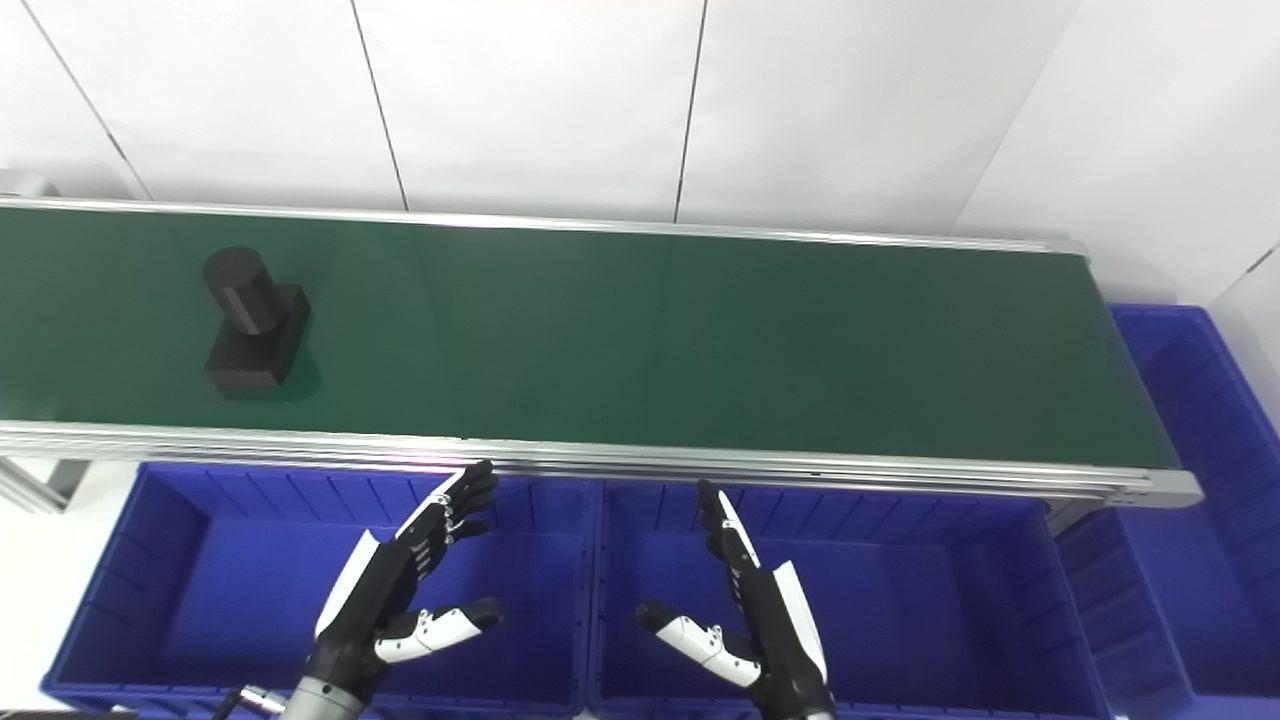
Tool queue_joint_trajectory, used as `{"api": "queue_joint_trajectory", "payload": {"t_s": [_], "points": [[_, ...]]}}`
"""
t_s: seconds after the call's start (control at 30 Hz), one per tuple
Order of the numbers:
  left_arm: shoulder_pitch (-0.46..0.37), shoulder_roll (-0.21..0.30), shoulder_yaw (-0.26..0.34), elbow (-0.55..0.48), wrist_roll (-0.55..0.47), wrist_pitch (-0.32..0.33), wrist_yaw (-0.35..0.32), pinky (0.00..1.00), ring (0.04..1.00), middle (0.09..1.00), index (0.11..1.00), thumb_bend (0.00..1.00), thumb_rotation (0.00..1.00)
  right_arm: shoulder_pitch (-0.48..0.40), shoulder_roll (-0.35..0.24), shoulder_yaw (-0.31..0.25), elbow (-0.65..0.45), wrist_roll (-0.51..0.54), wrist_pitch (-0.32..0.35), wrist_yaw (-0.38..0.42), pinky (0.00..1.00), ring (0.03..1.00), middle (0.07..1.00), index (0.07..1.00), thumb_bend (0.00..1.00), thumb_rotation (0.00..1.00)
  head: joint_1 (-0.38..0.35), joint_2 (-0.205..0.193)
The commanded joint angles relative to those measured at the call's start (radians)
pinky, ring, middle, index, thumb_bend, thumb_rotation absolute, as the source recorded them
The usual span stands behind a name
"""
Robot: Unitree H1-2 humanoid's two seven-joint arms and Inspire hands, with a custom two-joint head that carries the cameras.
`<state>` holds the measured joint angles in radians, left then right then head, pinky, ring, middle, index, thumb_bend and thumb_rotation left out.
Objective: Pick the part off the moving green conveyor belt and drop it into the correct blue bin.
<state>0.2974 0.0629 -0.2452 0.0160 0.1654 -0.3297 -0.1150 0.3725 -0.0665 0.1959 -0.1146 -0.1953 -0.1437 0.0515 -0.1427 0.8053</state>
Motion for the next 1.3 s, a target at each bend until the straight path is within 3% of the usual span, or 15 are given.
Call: {"api": "queue_joint_trajectory", "payload": {"t_s": [0.0,0.43,0.6,0.7,0.73,0.77,0.8,0.93,1.27], "points": [[-0.003,0.003,-0.002,-0.028,0.000,-0.009,-0.001,0.83,0.894,0.911,0.907,0.75,0.56,-0.003,0.004,0.000,-0.033,-0.004,-0.003,-0.002,0.94,0.969,0.971,0.984,0.84,0.64,0.000,0.001],[-0.008,0.000,-0.001,-0.019,0.001,-0.020,0.003,0.84,0.886,0.909,0.908,0.73,0.56,-0.005,0.004,-0.003,-0.029,-0.004,0.001,-0.001,0.93,0.970,0.975,0.986,0.85,0.64,0.000,-0.006],[-0.004,-0.004,0.000,-0.012,-0.006,-0.020,0.004,0.84,0.885,0.910,0.908,0.73,0.54,-0.001,0.002,-0.003,-0.022,0.000,-0.010,0.000,0.93,0.977,0.981,0.986,0.84,0.62,0.040,-0.029],[0.000,-0.012,-0.001,0.015,-0.002,-0.042,0.014,0.84,0.883,0.906,0.902,0.75,0.54,0.004,-0.007,-0.007,-0.016,0.006,-0.019,0.002,0.93,0.993,0.993,0.984,0.83,0.62,0.133,-0.067],[0.000,-0.014,-0.002,0.024,0.003,-0.049,0.017,0.85,0.882,0.903,0.899,0.76,0.54,0.005,-0.009,-0.008,-0.015,0.010,-0.022,0.003,0.93,0.997,0.998,0.984,0.83,0.62,0.133,-0.067],[0.000,-0.016,-0.005,0.037,0.009,-0.061,0.021,0.85,0.882,0.901,0.898,0.76,0.54,0.007,-0.014,-0.010,-0.011,0.016,-0.030,0.004,0.93,0.999,0.999,0.984,0.83,0.62,0.182,-0.092],[0.001,-0.018,-0.007,0.045,0.018,-0.073,0.026,0.85,0.881,0.900,0.897,0.77,0.54,0.008,-0.018,-0.012,-0.006,0.024,-0.037,0.005,0.94,1.000,1.000,0.984,0.82,0.61,0.182,-0.092],[0.000,-0.026,-0.020,0.084,0.045,-0.120,0.045,0.85,0.884,0.904,0.902,0.77,0.55,0.009,-0.032,-0.019,0.019,0.052,-0.077,0.009,0.97,0.999,1.000,0.990,0.79,0.59,0.256,-0.152],[-0.020,-0.022,-0.046,0.141,0.066,-0.139,0.077,0.80,0.857,0.885,0.896,0.82,0.56,0.004,-0.051,-0.022,0.075,0.032,-0.168,-0.011,0.98,0.983,0.980,0.986,0.72,0.56,0.301,-0.234]]}}
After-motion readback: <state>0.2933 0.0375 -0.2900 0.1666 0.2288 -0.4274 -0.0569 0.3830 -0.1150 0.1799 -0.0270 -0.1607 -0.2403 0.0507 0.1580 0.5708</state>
